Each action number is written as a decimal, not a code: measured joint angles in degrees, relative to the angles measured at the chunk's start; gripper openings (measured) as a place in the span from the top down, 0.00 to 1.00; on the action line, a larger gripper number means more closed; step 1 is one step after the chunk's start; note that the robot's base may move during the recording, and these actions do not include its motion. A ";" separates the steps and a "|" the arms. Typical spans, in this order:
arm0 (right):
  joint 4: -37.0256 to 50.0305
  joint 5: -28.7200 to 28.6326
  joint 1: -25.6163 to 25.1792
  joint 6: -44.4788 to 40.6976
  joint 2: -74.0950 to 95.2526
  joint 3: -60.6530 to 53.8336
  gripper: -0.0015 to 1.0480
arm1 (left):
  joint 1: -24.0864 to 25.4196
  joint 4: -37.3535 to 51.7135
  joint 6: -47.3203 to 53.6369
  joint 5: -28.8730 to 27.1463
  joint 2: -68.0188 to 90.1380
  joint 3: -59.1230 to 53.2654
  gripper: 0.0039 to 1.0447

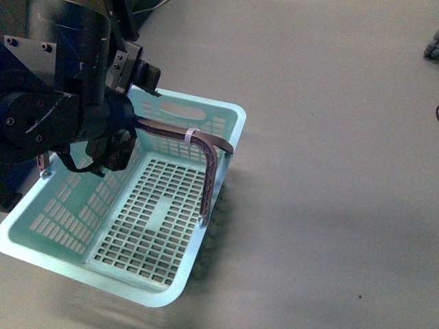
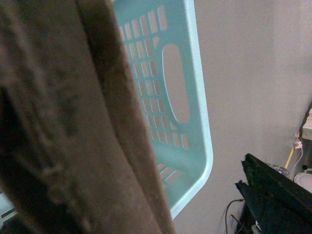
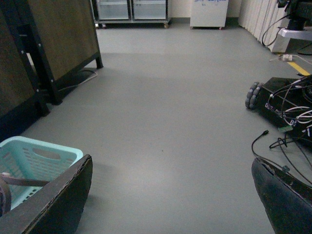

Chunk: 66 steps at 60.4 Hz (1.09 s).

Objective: Pick lemon and mango into basket

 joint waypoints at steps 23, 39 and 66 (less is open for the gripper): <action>0.00 0.00 0.00 0.02 0.00 0.00 0.08 | 1.60 -1.66 -2.40 -0.81 0.04 -0.15 0.87; 0.00 0.00 0.00 0.02 0.00 0.00 0.08 | 2.19 -1.81 -3.15 1.68 -10.75 -9.51 0.95; 0.00 0.00 0.00 0.02 0.00 0.00 0.08 | 7.89 -27.65 -5.57 6.49 -59.47 -19.96 0.95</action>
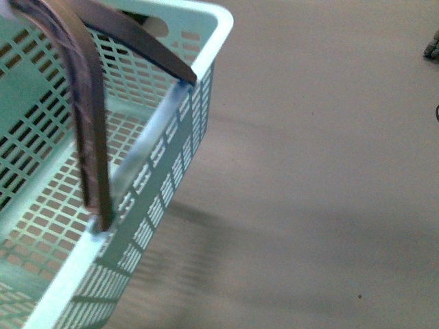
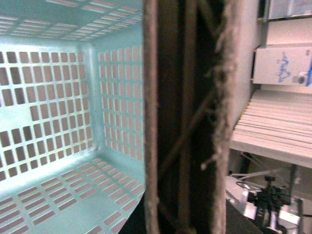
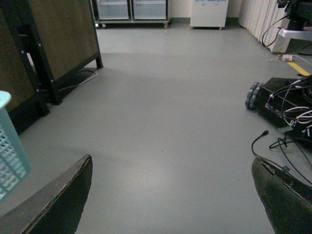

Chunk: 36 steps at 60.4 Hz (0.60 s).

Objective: Pick lemon and mango into basket

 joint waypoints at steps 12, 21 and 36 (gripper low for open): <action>0.00 0.00 0.00 0.00 0.00 0.00 0.08 | 2.93 -13.84 -0.31 1.97 -15.06 1.84 0.95; 0.00 0.00 0.00 0.00 0.00 0.00 0.08 | 5.62 -20.22 -0.35 3.08 -21.27 4.39 0.95; 0.00 0.00 0.00 -0.02 0.00 0.00 0.08 | 6.01 -20.50 0.04 3.08 -21.57 4.81 0.95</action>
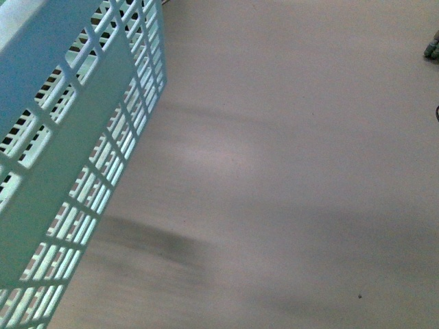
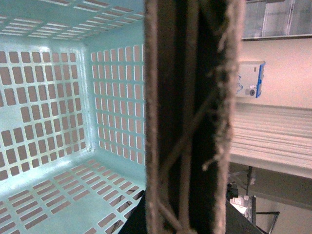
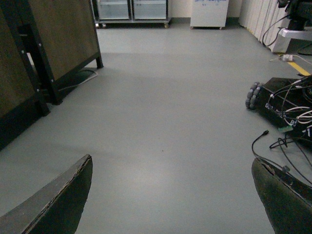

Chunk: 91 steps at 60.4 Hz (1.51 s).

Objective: Pick lemon and mango into basket

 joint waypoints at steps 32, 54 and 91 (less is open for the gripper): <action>0.00 0.00 0.00 0.02 0.00 0.00 0.08 | 0.02 -0.11 -0.04 0.17 0.00 0.00 0.96; 0.00 0.00 0.00 0.02 0.00 0.00 0.08 | 0.02 -0.11 -0.02 0.15 0.00 0.00 0.96; 0.00 -0.02 0.00 -0.02 0.00 0.00 0.08 | 0.02 -0.11 -0.02 0.20 0.00 0.00 0.96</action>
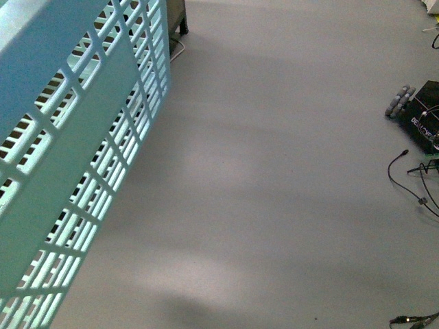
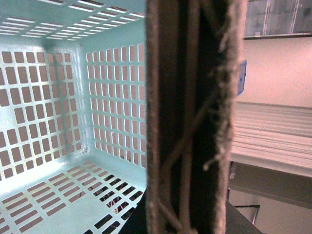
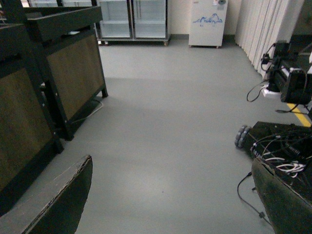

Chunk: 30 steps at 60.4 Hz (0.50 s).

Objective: Pick lemon and mango into basket

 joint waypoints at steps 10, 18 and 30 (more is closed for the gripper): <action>0.00 0.02 0.00 0.04 0.00 0.00 0.08 | 0.00 0.00 -0.02 -0.02 0.00 0.00 0.96; 0.00 0.04 0.00 0.04 0.00 0.00 0.08 | 0.00 0.00 0.00 -0.02 0.00 0.00 0.96; 0.00 0.04 0.00 0.07 0.00 0.00 0.08 | 0.00 0.00 -0.02 -0.02 0.00 0.00 0.96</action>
